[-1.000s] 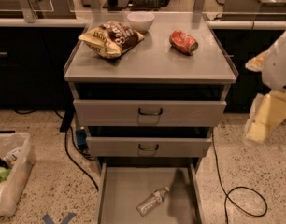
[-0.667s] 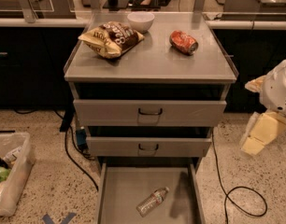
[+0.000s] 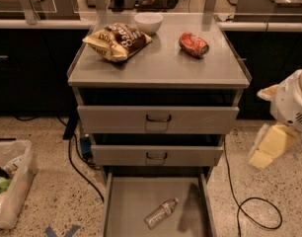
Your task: Pick water bottle from bottom drawer and place on counter
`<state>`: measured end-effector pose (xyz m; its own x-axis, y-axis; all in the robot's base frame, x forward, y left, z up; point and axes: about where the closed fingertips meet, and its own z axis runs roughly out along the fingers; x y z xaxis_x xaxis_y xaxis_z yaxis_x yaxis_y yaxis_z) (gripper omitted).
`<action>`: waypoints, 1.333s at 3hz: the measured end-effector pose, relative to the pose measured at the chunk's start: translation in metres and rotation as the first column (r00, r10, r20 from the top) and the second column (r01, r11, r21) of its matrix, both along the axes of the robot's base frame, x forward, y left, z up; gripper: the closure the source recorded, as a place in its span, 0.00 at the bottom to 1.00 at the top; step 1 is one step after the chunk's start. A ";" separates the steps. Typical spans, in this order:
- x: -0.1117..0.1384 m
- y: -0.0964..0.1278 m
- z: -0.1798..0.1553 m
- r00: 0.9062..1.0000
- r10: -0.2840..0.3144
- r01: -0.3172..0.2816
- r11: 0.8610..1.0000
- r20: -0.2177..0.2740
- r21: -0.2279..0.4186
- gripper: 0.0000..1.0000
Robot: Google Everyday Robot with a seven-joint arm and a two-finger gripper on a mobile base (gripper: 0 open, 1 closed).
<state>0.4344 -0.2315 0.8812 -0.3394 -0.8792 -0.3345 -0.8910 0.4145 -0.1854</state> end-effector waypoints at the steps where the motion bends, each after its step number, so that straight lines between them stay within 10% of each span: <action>1: -0.008 0.028 -0.046 0.999 -0.042 0.041 0.998 0.000 0.053 0.00; 3: 0.015 0.093 -0.194 0.994 -0.078 0.089 0.981 -0.075 0.170 0.00; 4: 0.014 0.094 -0.194 0.994 -0.077 0.089 0.982 -0.076 0.169 0.00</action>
Offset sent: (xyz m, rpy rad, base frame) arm 0.0294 0.1049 -0.2194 0.1925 0.0202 -0.1288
